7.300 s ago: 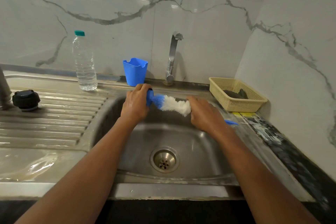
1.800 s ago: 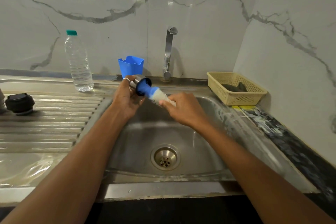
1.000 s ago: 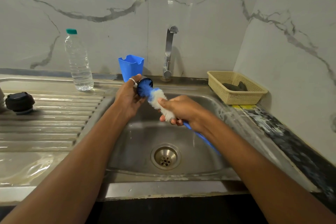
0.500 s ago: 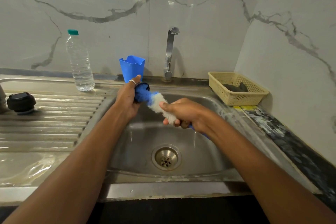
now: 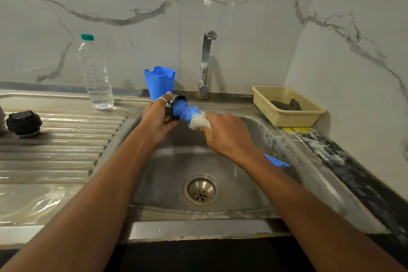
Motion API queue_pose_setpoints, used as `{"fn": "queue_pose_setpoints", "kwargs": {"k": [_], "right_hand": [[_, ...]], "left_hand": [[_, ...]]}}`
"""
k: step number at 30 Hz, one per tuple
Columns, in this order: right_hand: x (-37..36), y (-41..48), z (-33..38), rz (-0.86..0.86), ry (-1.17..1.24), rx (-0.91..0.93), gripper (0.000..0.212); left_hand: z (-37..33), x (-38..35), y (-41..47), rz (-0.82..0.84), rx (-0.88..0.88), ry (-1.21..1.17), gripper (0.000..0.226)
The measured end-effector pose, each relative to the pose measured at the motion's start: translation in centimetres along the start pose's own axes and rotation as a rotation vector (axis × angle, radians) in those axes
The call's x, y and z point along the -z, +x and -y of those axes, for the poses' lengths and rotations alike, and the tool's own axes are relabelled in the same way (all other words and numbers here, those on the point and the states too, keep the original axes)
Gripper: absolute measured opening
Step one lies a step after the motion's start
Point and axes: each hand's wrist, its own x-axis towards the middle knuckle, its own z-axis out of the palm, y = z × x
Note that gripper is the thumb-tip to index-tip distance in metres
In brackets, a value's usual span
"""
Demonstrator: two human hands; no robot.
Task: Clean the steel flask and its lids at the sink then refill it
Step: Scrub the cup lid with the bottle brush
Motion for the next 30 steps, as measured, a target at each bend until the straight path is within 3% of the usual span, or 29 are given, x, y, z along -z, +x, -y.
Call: {"fn": "queue_pose_setpoints", "kwargs": {"k": [7, 10, 15, 22, 26, 30], "right_hand": [[1.2, 0.2, -0.8, 0.166, 0.191, -0.063, 0.041], [2.0, 0.6, -1.5, 0.182, 0.269, -0.187, 0.018], [2.4, 1.1, -2.4, 0.138, 0.554, -0.391, 0.055], [2.4, 1.1, -1.4, 0.159, 0.785, -0.361, 0.023], [1.7, 0.9, -0.2, 0.13, 0.713, -0.201, 0.028], [1.1, 0.9, -0.5, 0.068, 0.542, -0.204, 0.027]], "left_hand": [[-0.1, 0.0, -0.1, 0.005, -0.001, 0.028, 0.045], [-0.4, 0.2, -0.1, -0.101, -0.028, -0.065, 0.032], [-0.6, 0.3, -0.3, -0.118, 0.002, -0.145, 0.039], [-0.7, -0.2, -0.5, -0.097, 0.069, -0.16, 0.041], [-0.9, -0.1, -0.7, -0.087, 0.055, -0.207, 0.038], [-1.1, -0.6, -1.2, -0.066, 0.072, -0.193, 0.036]]}}
